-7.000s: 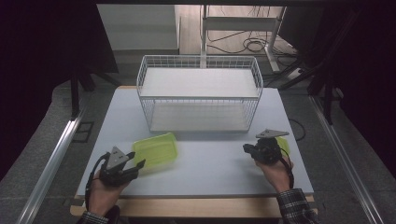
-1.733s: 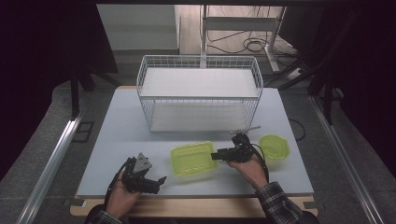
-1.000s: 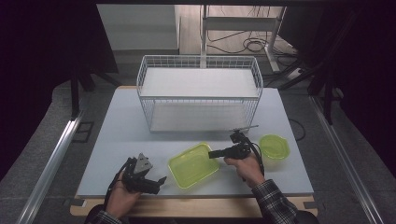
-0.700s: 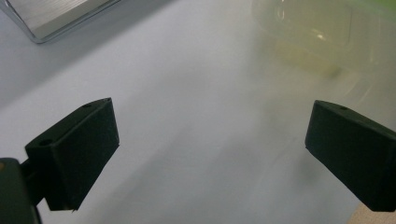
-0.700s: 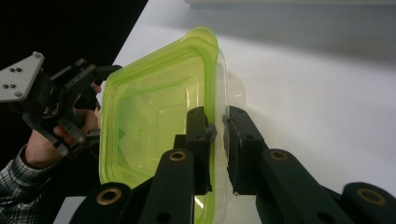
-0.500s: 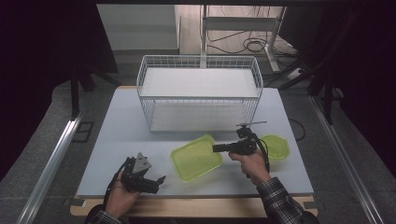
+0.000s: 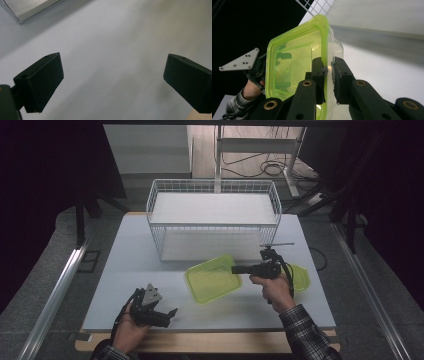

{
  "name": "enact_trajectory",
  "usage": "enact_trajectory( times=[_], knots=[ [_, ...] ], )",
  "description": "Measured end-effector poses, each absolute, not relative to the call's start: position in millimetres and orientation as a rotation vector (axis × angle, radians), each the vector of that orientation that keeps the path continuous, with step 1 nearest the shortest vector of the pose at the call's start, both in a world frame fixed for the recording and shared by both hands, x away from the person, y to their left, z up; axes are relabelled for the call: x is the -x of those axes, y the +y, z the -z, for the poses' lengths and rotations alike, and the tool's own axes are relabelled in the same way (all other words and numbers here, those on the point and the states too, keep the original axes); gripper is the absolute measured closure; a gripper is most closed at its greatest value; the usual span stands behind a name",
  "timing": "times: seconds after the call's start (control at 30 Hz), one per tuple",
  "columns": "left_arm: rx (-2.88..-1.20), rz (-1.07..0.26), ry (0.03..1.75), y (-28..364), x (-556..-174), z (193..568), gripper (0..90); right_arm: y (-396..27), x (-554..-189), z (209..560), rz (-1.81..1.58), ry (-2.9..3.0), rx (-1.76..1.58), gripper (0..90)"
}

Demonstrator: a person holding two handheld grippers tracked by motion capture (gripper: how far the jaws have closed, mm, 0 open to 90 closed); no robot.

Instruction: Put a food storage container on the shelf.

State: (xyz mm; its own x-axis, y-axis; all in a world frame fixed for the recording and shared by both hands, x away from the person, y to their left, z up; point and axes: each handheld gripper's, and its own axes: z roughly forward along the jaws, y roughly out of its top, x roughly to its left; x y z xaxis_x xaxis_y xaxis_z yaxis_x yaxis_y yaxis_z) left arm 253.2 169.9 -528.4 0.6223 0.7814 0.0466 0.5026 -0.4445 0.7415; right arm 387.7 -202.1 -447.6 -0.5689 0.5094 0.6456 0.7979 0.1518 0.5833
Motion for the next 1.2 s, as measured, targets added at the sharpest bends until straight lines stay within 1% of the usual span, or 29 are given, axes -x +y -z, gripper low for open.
enact_trajectory(
  times=[0.53,1.03,1.2],
  knots=[
    [-2.143,-0.493,0.997,169,-254,529,2.4,-208,-396,412,1.46,-2.117,1.264,79.8],
    [-2.146,-0.492,0.994,169,-254,530,2.4,-205,-402,389,1.506,-2.1,1.263,79.9],
    [-2.146,-0.496,0.994,169,-254,530,2.4,-202,-406,373,1.546,-2.089,1.258,79.9]
  ],
)
